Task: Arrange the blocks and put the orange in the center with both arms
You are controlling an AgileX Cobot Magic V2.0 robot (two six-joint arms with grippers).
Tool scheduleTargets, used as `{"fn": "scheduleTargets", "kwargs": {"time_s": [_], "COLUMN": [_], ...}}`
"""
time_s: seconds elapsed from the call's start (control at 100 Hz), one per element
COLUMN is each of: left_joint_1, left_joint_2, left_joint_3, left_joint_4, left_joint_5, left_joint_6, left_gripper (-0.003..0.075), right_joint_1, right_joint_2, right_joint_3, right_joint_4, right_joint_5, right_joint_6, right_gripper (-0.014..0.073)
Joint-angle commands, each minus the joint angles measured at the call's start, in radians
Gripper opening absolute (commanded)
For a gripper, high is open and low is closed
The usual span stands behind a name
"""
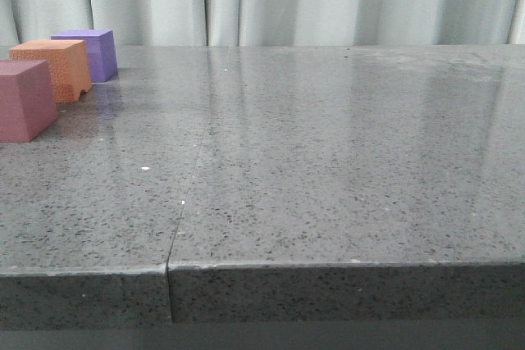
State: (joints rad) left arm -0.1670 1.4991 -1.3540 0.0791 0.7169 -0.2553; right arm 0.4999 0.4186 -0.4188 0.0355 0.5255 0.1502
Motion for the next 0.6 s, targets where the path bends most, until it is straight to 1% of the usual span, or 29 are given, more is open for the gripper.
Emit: {"fn": "scheduleTargets", "kwargs": {"time_s": [0.0, 0.02, 0.19, 0.4, 0.59], "left_joint_1": [-0.007, -0.007, -0.007, -0.007, -0.007], "left_joint_2": [-0.103, -0.118, -0.243, -0.394, -0.534], "left_joint_3": [0.024, 0.038, 0.134, 0.262, 0.364], "left_joint_4": [0.005, 0.005, 0.005, 0.005, 0.005], "left_joint_5": [-0.083, -0.088, -0.113, -0.187, -0.205], "left_joint_6": [-0.002, -0.002, -0.002, -0.002, -0.002], "left_gripper": [0.0006, -0.0023, -0.0020, -0.0020, -0.0020], "right_joint_1": [-0.001, -0.001, -0.001, -0.001, -0.001], "right_joint_2": [0.003, 0.003, 0.003, 0.003, 0.003], "right_joint_3": [-0.027, -0.027, -0.027, -0.027, -0.027], "right_joint_4": [-0.003, -0.003, -0.003, -0.003, -0.003], "right_joint_5": [-0.074, -0.074, -0.074, -0.074, -0.074], "right_joint_6": [-0.013, -0.013, -0.013, -0.013, -0.013], "right_gripper": [-0.0069, -0.0069, -0.0069, -0.0069, -0.0069]}}
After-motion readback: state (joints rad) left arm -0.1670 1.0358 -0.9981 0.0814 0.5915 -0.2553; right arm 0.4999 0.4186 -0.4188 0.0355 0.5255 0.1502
